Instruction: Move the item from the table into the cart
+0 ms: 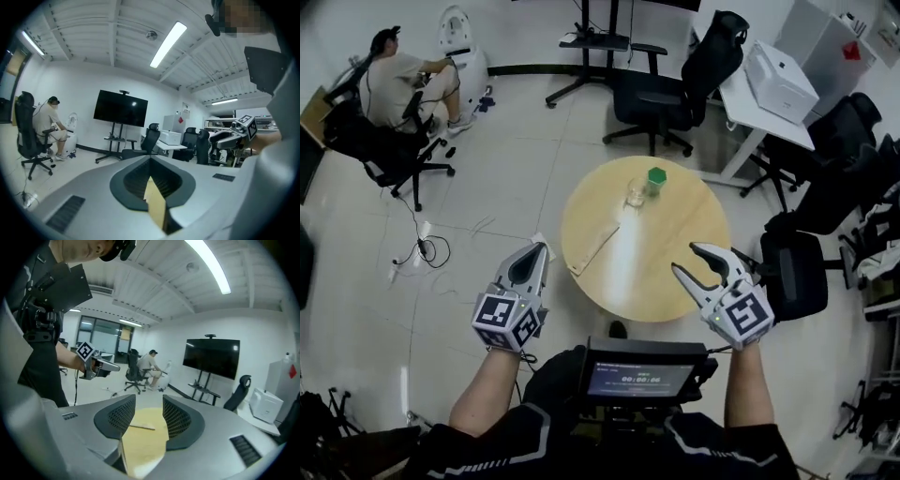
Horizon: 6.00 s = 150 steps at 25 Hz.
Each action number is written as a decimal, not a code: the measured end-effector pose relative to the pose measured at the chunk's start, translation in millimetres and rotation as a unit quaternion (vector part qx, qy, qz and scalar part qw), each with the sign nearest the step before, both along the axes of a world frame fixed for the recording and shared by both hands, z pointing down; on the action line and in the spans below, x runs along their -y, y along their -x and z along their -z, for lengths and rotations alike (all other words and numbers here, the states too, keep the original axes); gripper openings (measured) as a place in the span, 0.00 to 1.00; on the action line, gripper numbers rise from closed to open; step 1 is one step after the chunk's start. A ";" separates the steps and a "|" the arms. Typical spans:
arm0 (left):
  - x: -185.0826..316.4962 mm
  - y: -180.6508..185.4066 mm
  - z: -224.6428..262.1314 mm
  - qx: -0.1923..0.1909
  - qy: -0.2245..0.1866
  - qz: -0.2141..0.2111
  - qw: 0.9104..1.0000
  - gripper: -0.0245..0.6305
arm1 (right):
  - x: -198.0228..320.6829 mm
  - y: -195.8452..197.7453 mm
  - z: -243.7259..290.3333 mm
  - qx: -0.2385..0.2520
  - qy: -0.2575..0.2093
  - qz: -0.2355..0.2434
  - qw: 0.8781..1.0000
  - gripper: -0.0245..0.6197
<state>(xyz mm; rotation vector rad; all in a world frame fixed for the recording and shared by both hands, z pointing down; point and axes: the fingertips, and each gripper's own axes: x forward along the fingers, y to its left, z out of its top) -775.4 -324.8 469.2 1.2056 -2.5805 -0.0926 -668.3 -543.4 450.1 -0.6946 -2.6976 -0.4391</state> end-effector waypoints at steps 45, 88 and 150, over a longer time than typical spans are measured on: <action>-77.8 215.2 -366.3 -0.253 0.085 0.184 0.946 0.05 | -159.9 321.8 -440.0 -0.265 -0.370 0.516 0.726 0.39; 28.9 150.1 -79.0 -0.050 0.026 0.089 0.994 0.05 | -53.1 241.1 -79.8 -0.102 0.013 0.174 0.979 0.07; 257.6 -889.8 111.0 -0.041 -0.131 -0.830 0.540 0.05 | -94.0 -887.2 147.8 0.289 -0.058 -0.826 0.480 0.07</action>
